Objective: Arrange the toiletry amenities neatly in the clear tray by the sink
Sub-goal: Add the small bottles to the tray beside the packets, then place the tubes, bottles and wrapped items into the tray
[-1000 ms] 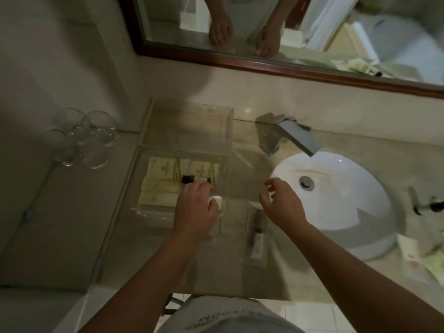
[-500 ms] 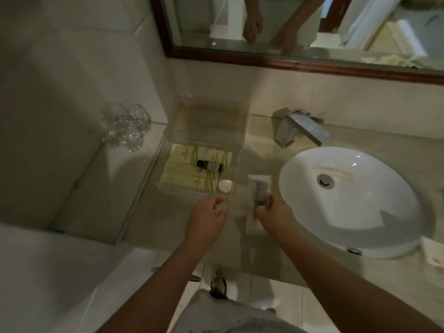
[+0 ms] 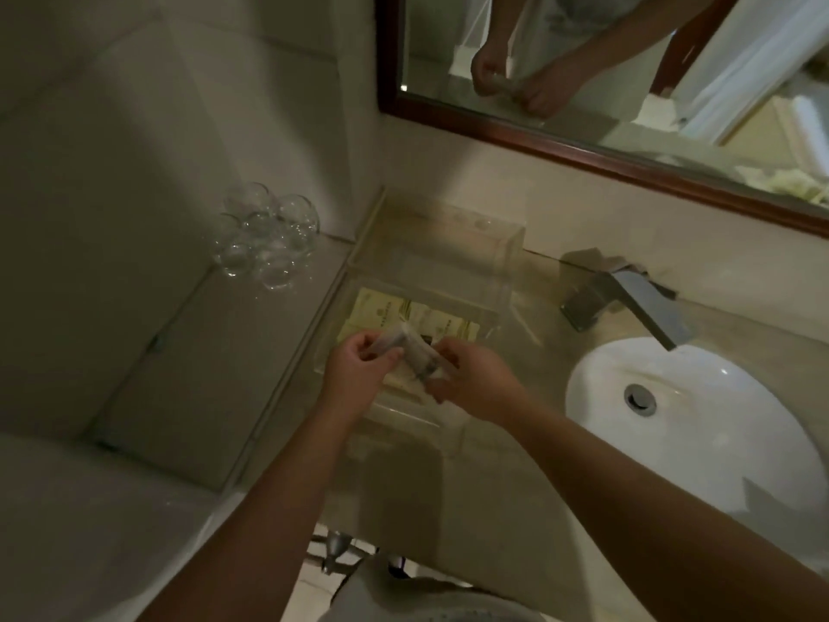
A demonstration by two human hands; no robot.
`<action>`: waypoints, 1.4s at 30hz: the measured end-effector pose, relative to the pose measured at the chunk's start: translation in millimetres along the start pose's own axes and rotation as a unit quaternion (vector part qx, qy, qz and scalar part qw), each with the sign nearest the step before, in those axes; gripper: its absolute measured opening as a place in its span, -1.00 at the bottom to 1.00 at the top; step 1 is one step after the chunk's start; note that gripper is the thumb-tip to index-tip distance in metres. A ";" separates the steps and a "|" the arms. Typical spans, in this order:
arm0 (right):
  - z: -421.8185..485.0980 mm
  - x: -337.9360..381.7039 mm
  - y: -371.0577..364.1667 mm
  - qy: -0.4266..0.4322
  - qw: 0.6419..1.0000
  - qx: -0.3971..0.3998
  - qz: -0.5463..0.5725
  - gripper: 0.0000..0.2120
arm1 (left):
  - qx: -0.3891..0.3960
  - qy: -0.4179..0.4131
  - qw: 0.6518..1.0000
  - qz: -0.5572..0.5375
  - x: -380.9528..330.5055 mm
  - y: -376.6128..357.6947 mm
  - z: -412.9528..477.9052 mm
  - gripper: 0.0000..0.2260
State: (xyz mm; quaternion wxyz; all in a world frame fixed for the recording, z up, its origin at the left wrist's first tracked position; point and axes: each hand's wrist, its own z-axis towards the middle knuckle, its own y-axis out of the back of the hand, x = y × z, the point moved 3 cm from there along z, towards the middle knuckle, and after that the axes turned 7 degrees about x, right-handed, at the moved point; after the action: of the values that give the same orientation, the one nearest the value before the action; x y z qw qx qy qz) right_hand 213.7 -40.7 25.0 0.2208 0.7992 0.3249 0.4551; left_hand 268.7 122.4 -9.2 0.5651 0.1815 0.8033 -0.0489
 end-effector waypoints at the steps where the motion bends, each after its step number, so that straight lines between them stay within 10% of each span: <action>1: 7.9 2.1 0.7 -0.007 1.000 -0.004 0.026 -0.78 | -0.015 0.015 1.000 0.012 2.8 8.2 5.5 -0.88; 11: 53.5 11.2 -19.8 -0.015 0.996 0.023 -0.085 -0.72 | -0.094 0.005 0.902 0.422 17.9 50.6 29.4 -0.73; 22: 41.2 9.1 -20.2 0.042 0.959 -0.067 -0.271 -0.61 | -0.048 -0.138 0.844 0.516 14.4 23.6 22.4 -0.78; 28: 36.9 0.0 -27.4 0.023 0.971 -0.073 -0.226 -0.64 | 0.102 -0.182 0.825 0.525 25.2 -0.7 2.4 -0.62; 42: -97.4 -105.0 2.4 -0.057 0.971 -0.220 -0.067 -0.69 | 0.113 -0.281 0.809 0.504 -10.7 -104.4 -64.3 -0.69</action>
State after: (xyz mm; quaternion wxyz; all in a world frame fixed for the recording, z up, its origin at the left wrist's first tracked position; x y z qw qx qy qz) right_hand 90.3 -112.4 12.8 0.4396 0.7320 0.2567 0.4527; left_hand 178.4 41.0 10.4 0.6874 0.6014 0.3940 0.1033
